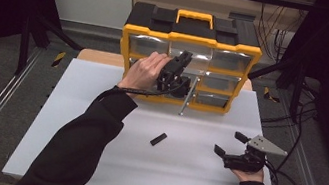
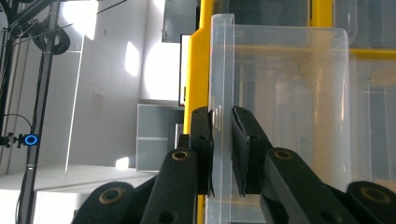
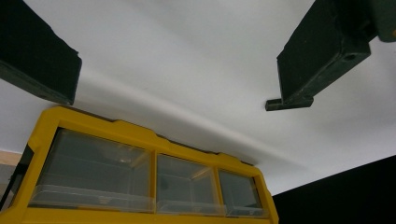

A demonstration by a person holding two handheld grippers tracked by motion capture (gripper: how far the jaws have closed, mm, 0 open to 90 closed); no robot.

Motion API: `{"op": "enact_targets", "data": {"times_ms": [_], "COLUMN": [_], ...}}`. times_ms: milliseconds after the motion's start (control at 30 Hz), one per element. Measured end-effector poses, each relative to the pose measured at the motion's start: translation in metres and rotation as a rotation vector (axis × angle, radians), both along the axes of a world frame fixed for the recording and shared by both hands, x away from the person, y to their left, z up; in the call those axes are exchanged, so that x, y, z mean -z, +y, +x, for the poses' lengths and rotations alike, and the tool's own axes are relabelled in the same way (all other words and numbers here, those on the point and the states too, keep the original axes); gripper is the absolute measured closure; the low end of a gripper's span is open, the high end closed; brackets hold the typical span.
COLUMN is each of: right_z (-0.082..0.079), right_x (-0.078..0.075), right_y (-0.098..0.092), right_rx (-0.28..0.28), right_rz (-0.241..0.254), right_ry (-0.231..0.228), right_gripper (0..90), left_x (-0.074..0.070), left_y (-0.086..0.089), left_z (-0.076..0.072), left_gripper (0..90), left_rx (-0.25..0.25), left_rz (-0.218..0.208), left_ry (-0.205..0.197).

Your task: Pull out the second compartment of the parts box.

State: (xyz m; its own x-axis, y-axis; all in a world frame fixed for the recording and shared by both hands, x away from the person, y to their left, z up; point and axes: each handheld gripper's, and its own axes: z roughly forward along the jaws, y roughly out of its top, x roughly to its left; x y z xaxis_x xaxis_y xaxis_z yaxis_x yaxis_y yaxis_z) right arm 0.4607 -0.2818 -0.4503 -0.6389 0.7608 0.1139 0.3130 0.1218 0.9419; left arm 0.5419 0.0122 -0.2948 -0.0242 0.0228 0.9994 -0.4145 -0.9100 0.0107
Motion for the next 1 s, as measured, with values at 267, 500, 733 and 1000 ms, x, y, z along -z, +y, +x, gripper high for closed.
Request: {"op": "enact_targets", "data": {"times_ms": [267,500,733,1000], "right_z": [0.000,0.000,0.000,0.000], "right_x": [0.000,0.000,0.000,0.000], "right_y": [0.000,0.000,0.000,0.000], "right_rx": [0.000,0.001,0.001,0.001], "right_rz": [0.001,0.000,0.000,0.001], "right_ry": [-0.001,-0.001,0.000,0.001], "right_gripper": [0.2,0.2,0.2,0.2], "left_x": [0.001,0.002,0.002,0.004], "left_y": [0.000,0.001,0.000,0.001], "left_z": [-0.004,-0.007,-0.012,-0.015], "left_gripper": [79.7,79.7,79.8,79.8], "left_rx": [0.004,0.004,0.011,0.015], "left_rz": [-0.003,-0.002,0.002,-0.009], "left_ry": [-0.007,-0.011,-0.018,-0.017]}}
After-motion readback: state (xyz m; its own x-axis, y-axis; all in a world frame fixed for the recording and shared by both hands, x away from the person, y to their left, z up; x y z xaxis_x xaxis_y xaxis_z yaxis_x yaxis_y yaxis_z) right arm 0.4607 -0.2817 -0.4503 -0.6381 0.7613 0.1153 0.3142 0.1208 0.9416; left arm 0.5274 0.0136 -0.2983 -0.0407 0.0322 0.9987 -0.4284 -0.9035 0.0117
